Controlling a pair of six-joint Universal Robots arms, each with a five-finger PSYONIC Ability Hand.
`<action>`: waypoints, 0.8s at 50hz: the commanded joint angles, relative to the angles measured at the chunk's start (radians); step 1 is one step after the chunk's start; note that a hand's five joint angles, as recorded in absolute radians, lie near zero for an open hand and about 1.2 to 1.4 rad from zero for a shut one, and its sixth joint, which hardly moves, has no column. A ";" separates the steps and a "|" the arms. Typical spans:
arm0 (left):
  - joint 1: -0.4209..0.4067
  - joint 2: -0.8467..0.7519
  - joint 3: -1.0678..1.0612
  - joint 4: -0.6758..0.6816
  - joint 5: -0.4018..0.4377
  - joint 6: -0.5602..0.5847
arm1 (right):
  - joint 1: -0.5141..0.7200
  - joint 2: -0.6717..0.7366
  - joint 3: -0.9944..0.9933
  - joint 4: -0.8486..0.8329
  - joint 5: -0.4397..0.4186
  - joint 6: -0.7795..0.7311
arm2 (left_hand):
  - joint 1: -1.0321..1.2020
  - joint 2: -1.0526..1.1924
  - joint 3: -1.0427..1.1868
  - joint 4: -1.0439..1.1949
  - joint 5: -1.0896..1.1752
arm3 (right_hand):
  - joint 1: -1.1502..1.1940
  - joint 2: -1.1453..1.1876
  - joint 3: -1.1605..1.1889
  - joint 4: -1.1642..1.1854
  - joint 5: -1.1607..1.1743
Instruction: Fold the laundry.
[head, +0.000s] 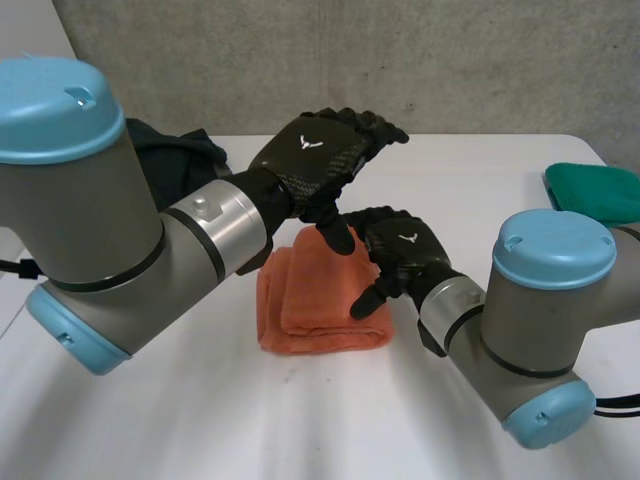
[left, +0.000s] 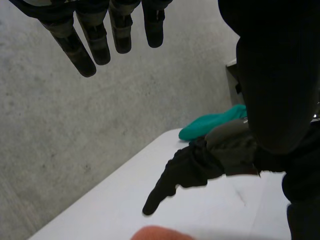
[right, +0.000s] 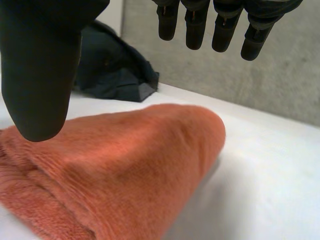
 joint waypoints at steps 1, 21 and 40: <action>0.008 0.035 0.009 -0.020 0.002 -0.008 | 0.108 0.018 -0.005 0.014 0.070 -0.228 | -0.016 -0.028 -0.032 -0.024 -0.036 | -0.048 -0.028 -0.031 -0.032 -0.039; 0.045 0.061 -0.024 -0.024 0.008 -0.031 | 0.211 0.184 -0.014 -0.120 0.240 -0.423 | -0.016 -0.028 -0.032 -0.024 -0.036 | -0.037 -0.016 -0.019 -0.020 -0.028; 0.057 0.061 -0.058 -0.020 0.011 -0.033 | 0.196 0.250 -0.006 -0.334 0.262 -0.526 | -0.016 -0.028 -0.032 -0.024 -0.036 | 0.374 0.395 0.392 0.391 0.383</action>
